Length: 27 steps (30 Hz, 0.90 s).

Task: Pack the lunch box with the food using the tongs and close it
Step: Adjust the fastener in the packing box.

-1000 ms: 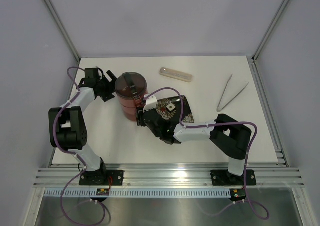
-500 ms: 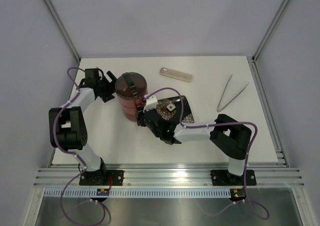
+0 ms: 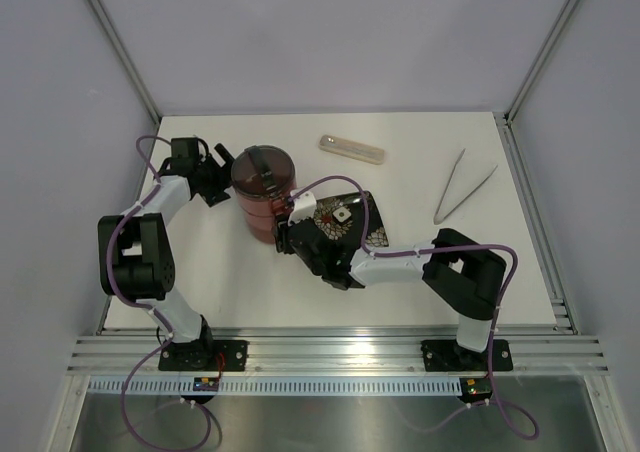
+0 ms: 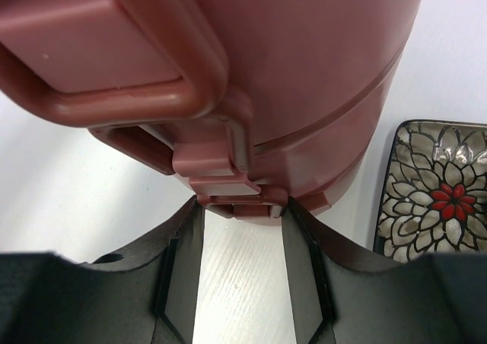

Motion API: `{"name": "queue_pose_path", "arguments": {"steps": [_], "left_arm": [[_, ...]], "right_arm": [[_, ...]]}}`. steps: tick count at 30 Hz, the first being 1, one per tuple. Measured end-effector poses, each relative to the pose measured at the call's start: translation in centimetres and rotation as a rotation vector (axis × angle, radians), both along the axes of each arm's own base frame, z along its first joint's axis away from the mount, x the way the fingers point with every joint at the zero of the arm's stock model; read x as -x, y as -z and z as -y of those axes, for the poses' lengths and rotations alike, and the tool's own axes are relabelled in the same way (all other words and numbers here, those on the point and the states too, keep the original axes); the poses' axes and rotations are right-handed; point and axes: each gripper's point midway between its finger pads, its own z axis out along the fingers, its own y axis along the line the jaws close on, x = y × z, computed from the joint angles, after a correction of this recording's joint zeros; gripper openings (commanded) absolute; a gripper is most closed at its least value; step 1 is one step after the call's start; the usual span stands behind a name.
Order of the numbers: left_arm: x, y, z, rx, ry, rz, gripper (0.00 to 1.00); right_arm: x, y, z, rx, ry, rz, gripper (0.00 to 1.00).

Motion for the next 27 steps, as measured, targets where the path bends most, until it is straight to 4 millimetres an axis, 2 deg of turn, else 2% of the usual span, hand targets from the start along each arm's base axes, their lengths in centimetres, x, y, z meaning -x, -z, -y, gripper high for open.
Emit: {"name": "queue_pose_path", "arguments": {"steps": [2, 4, 7, 13, 16, 22, 27], "left_arm": [[0.2, 0.0, 0.0, -0.002, 0.002, -0.007, 0.92], [0.5, -0.2, 0.1, -0.008, 0.008, -0.008, 0.92], [0.7, -0.7, -0.1, -0.027, 0.015, 0.003, 0.92], [0.9, -1.1, -0.6, -0.064, 0.025, 0.017, 0.93], [1.1, -1.0, -0.8, -0.076, 0.022, 0.010, 0.96], [1.6, -0.4, -1.5, -0.118, 0.009, -0.017, 0.99], [1.6, -0.3, -1.8, -0.144, -0.007, -0.020, 0.99]], "right_arm": [[0.1, 0.0, 0.2, 0.008, -0.001, -0.004, 0.50], [0.2, 0.0, 0.3, 0.014, -0.001, -0.008, 0.62], [0.3, -0.6, 0.6, 0.012, -0.001, -0.006, 0.73], [0.7, -2.8, 0.7, -0.020, -0.029, 0.014, 0.75], [1.3, -3.1, 1.2, -0.015, -0.054, 0.015, 0.75], [3.6, -2.8, 2.6, 0.000, -0.152, 0.003, 0.75], [5.0, -1.1, 3.5, 0.029, -0.202, -0.028, 0.77]]}}
